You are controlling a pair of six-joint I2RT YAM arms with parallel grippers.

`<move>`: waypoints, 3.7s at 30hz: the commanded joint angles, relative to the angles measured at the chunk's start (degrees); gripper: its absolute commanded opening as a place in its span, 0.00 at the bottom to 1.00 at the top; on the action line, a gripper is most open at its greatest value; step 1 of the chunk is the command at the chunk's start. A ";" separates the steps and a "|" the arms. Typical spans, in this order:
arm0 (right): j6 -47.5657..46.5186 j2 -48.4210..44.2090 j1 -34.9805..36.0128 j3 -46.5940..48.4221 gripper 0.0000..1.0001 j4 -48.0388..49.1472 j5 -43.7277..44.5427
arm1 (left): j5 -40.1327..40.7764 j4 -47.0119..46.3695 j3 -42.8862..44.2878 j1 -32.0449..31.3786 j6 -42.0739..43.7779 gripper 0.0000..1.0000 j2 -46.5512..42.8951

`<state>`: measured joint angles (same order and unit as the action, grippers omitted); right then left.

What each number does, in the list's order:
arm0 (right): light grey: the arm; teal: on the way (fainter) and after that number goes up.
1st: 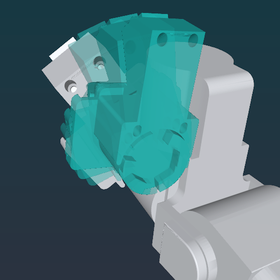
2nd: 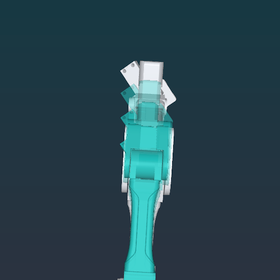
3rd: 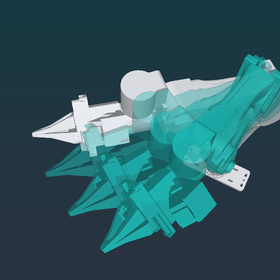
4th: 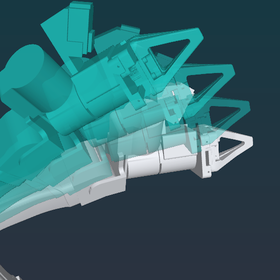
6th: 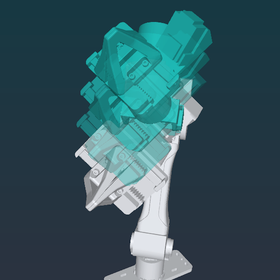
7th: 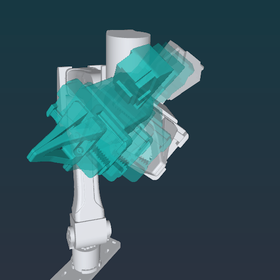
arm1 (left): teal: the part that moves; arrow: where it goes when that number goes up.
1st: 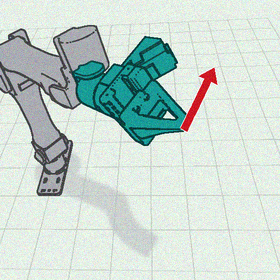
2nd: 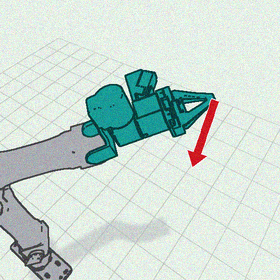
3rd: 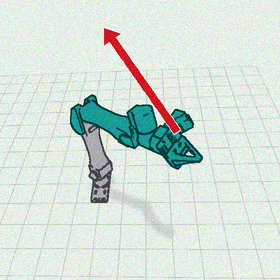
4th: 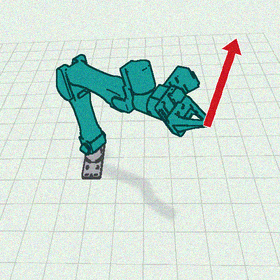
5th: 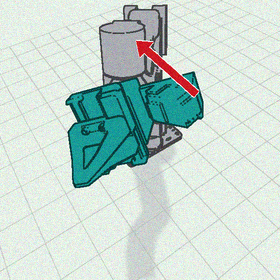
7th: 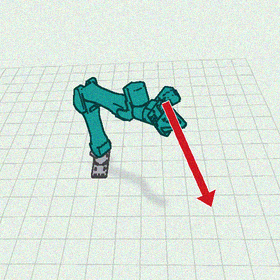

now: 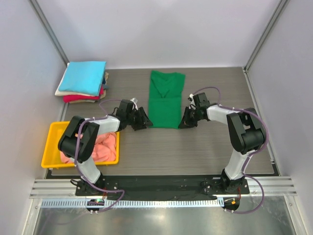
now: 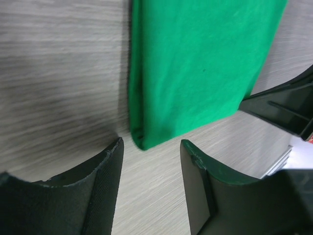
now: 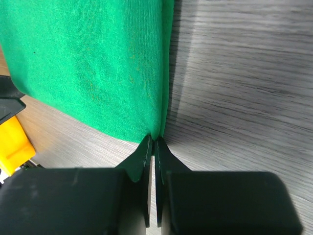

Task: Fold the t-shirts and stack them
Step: Fold the tshirt

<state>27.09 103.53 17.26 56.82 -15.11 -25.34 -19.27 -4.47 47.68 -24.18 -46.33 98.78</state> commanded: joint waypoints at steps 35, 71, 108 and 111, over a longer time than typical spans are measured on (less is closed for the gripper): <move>3.65 -44.35 5.76 -8.75 0.01 -28.72 9.43 | 17.23 26.95 -2.25 -26.25 -6.40 0.00 -33.19; -6.08 -10.19 2.61 29.75 0.01 -37.09 22.88 | 7.49 40.77 30.62 -2.62 6.07 0.00 -9.67; -6.88 18.84 -4.17 62.76 0.66 -37.19 15.87 | 9.58 53.69 72.48 7.31 11.34 0.67 24.72; -5.22 9.35 -3.20 49.51 0.63 -29.99 9.46 | 10.22 50.19 63.18 5.21 11.35 0.65 17.43</move>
<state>21.15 124.99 12.32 114.98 -50.94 -9.50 -11.88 46.70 115.98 -16.82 -36.71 125.89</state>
